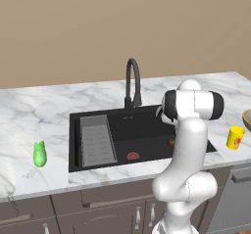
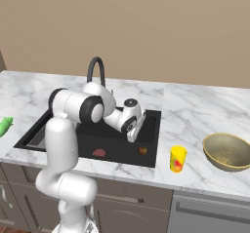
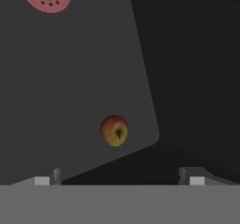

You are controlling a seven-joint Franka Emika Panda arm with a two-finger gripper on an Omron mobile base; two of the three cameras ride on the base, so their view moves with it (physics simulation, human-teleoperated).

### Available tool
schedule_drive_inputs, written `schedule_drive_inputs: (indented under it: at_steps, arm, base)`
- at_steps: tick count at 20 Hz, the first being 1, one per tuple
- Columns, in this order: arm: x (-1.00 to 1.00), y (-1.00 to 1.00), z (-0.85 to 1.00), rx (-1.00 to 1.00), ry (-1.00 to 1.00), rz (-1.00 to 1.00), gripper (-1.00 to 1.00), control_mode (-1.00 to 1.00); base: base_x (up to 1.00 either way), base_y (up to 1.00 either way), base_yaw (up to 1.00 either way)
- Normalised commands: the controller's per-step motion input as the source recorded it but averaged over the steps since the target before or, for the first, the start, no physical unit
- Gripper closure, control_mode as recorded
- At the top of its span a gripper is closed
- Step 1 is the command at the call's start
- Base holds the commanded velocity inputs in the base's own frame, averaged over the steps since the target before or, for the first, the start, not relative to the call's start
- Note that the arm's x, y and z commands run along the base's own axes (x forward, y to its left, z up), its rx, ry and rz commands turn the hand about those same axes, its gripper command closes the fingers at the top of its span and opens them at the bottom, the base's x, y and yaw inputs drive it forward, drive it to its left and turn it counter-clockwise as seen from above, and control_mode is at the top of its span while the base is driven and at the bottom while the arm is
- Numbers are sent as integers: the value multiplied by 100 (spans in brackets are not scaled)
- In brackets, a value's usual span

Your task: Remove the corn and apple from the sink. Then move the bowl and cup from the counter to the sink for washing.

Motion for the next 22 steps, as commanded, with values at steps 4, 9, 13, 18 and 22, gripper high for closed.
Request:
schedule_drive_inputs:
  at_steps: [4, 9, 13, 18, 22]
  arm:
    - [0, -5, -12, 0, 1, 0, -100, -100]
    - [0, -2, -14, 0, 1, 0, -100, -100]
    - [0, 0, -14, 0, 1, 0, -100, -100]
    - [0, 0, -15, 0, 0, 0, -100, -100]
    - [0, 0, -12, 0, 0, 0, -100, -100]
  base:
    - [0, 0, 0]
    - [0, 0, 0]
    - [0, 0, 0]
    - [0, 0, 0]
    - [0, 0, 0]
